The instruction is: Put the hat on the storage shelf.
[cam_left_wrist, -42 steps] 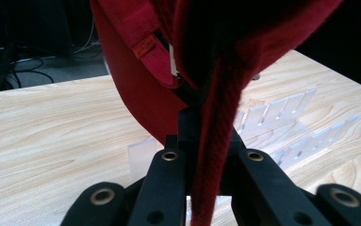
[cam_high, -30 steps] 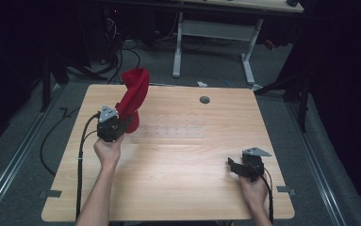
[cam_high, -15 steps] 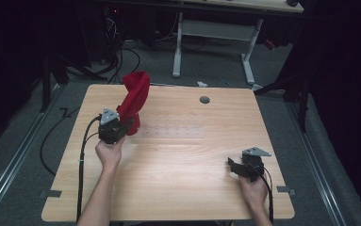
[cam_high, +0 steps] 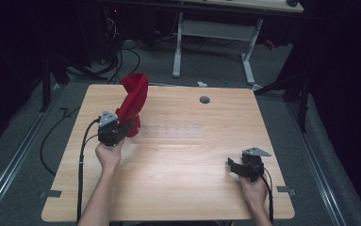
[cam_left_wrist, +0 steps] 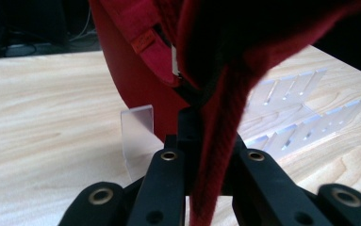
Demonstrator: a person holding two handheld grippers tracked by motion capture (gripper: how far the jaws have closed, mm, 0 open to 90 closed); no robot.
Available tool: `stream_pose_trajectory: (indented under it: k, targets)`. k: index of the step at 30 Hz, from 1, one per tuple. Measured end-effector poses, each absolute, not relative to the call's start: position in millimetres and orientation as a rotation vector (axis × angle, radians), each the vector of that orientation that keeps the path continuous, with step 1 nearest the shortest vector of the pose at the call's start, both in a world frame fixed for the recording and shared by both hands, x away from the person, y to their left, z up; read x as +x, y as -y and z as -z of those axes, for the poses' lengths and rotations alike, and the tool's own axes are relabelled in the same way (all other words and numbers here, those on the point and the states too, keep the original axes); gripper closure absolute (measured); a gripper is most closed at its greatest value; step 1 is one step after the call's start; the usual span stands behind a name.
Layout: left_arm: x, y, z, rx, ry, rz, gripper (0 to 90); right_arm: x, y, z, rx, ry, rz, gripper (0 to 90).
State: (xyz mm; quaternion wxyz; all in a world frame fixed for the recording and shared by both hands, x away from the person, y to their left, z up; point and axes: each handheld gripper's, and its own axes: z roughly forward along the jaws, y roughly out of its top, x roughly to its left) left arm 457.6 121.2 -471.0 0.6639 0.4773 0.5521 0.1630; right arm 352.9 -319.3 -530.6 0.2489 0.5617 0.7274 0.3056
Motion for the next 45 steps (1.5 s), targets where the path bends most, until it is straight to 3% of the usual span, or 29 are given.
stream_pose_trajectory:
  k: [10,24,32,45]
  targets:
    - [453.1,-124.8,473.9,1.096,-1.292,-0.336,83.5,352.9,319.3,530.6,1.530,-1.982,-0.833,32.9]
    - [439.5,-125.4,471.1,1.108,-1.312,-0.310,49.1,352.9,319.3,530.5,1.530,-1.982,-0.833,32.9]
    - [426.0,-125.7,467.2,1.156,-1.322,-0.328,38.8,352.9,319.3,530.5,1.531,-1.982,-0.833,32.9]
    - [395.7,-134.0,463.5,1.172,-1.310,-0.338,36.3,352.9,319.3,530.5,1.530,-1.982,-0.833,32.9]
